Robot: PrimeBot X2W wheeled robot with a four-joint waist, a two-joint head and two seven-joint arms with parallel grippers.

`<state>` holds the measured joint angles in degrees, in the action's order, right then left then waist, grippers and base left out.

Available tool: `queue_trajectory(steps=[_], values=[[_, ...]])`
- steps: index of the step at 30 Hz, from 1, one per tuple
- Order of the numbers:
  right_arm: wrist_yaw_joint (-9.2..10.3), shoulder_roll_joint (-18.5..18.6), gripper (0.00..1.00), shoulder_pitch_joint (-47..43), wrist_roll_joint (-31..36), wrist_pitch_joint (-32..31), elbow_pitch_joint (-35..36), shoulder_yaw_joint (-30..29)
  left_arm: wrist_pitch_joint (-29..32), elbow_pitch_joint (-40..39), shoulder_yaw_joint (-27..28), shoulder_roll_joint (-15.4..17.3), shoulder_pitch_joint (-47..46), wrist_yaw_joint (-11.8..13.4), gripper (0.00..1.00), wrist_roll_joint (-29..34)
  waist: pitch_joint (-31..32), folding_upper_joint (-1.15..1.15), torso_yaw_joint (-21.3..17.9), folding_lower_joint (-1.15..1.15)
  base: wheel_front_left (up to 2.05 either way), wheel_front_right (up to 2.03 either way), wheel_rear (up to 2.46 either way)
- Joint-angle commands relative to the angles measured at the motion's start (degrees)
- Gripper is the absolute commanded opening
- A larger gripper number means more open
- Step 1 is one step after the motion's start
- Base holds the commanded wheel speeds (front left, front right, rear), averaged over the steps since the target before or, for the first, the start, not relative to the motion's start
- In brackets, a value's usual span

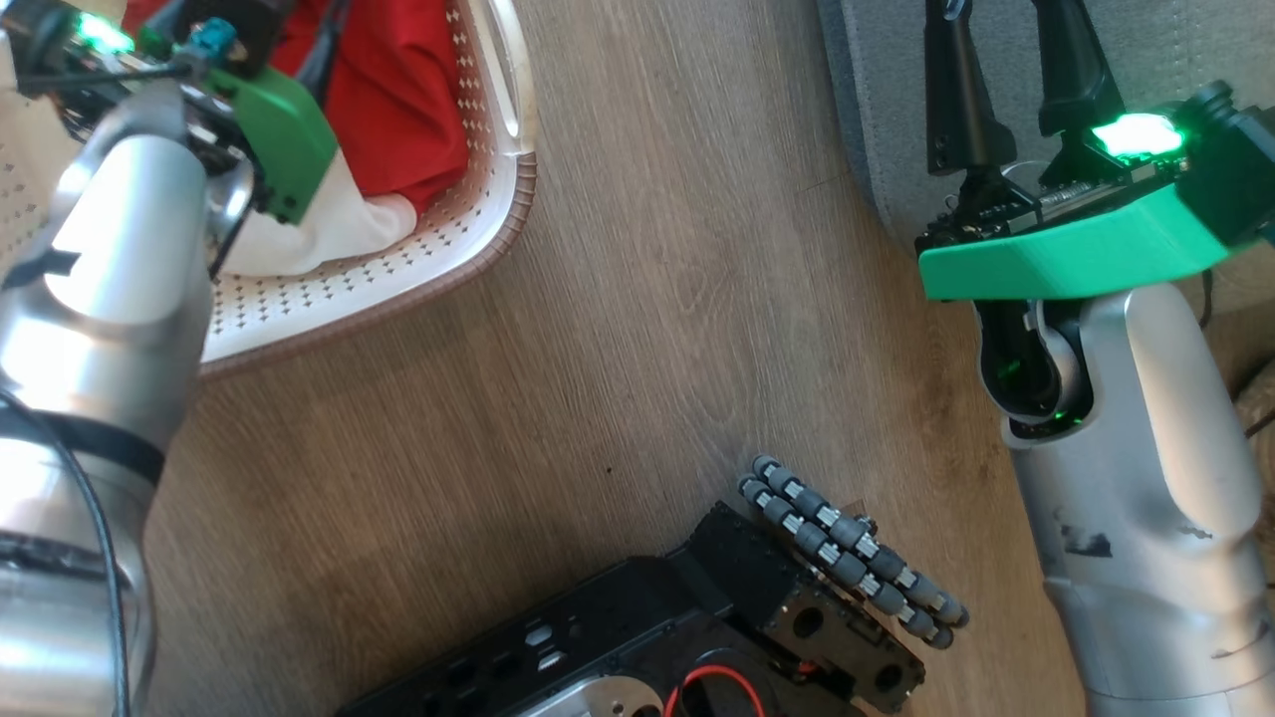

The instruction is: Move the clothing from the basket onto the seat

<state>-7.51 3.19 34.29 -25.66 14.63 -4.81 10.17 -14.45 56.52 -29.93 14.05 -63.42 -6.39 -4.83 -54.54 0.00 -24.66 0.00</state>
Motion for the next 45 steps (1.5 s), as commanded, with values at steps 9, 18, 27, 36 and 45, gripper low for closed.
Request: queue_trajectory(steps=[9,18,27,36,45], values=[[0.02,-0.31,1.0,-5.34,-1.39,0.37,2.57,0.07,0.35,9.16,-1.48,0.59,-5.3,0.98,1.0,1.79,-1.32,0.0,0.0,0.0,0.0,0.0,0.0],[0.02,-0.31,1.0,-7.02,-1.25,0.37,3.63,-0.69,0.81,14.02,-2.36,-0.58,-7.72,2.12,1.0,1.48,-2.51,0.0,0.6,0.0,0.0,0.0,0.0],[0.02,-0.31,1.0,-8.54,-0.23,0.37,4.47,-0.47,0.93,15.86,-2.56,-1.32,-9.02,2.2,1.0,0.3,-2.91,0.0,1.21,0.0,0.0,0.0,0.0],[0.02,-0.31,1.0,-9.03,0.69,0.37,4.88,-0.13,0.08,16.18,-2.81,-2.47,-10.86,1.11,1.0,-1.09,-2.97,0.0,1.69,0.0,0.0,0.0,0.0],[0.02,-0.31,1.0,-8.79,0.7,0.37,4.82,0.03,-0.15,16.38,-3.91,-2.97,-11.33,0.14,0.0,-1.81,-2.66,0.0,1.69,0.0,0.0,0.0,0.0]])
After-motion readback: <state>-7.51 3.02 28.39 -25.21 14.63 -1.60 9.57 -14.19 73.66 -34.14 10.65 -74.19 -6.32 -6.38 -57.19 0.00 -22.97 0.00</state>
